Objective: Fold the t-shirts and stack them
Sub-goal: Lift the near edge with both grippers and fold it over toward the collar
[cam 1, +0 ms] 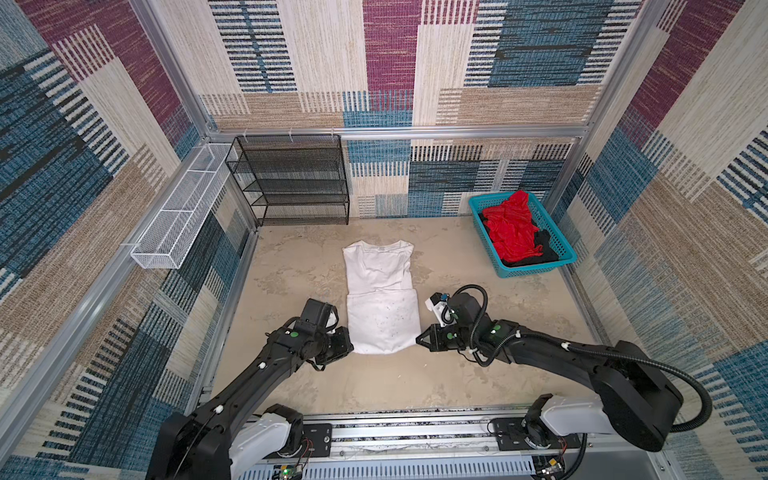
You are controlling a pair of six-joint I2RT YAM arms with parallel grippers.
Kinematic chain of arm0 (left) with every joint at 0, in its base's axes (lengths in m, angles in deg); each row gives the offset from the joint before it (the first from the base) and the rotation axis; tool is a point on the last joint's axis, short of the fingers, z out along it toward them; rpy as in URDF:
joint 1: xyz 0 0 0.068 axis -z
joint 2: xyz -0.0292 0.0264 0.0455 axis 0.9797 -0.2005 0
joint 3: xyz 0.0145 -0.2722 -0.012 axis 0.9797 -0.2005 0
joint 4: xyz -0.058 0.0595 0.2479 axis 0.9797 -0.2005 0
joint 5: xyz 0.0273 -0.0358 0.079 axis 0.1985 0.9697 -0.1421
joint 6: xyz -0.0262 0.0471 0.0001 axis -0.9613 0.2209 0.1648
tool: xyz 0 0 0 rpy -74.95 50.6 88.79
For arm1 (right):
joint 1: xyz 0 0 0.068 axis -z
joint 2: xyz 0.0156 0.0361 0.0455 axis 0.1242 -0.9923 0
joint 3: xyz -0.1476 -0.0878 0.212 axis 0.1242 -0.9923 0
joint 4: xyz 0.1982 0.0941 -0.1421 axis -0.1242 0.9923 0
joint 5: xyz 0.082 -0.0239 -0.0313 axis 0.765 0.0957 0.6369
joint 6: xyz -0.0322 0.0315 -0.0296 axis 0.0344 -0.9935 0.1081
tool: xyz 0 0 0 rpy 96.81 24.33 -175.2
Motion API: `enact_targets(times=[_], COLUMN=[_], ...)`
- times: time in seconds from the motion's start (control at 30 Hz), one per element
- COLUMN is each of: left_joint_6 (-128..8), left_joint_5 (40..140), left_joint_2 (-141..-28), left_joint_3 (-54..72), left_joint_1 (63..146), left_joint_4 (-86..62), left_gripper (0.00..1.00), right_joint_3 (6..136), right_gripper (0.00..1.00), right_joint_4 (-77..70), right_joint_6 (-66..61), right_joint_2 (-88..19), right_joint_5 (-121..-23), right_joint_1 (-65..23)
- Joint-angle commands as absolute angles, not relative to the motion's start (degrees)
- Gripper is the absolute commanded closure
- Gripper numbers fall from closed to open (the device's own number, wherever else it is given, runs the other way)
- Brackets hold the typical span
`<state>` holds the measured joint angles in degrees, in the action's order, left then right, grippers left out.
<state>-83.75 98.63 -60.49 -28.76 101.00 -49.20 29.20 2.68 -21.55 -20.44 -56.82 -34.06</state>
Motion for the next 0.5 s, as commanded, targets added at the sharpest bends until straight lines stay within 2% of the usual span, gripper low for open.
enact_targets(times=[0.0, 0.23, 0.47], left_joint_6=[-86.7, -90.1, -91.3], left_joint_5=[95.5, 95.0, 94.8], left_joint_2=[-55.7, -44.0, -38.7], left_joint_3=[-27.8, -28.6, -24.5], left_joint_1=[102.6, 108.3, 111.0], left_joint_4=[-58.3, -65.7, -69.9], left_gripper=[1.0, 1.0, 1.0], right_joint_3=[27.2, 23.8, 27.6], right_gripper=[1.0, 1.0, 1.0], right_joint_4=[5.4, 10.5, 14.9], right_joint_6=[-25.1, -28.8, -30.1], right_joint_2=[-15.0, -3.2, 1.6], right_joint_5=[-57.9, -58.5, -59.6], right_joint_1=[-34.7, -37.5, -39.1])
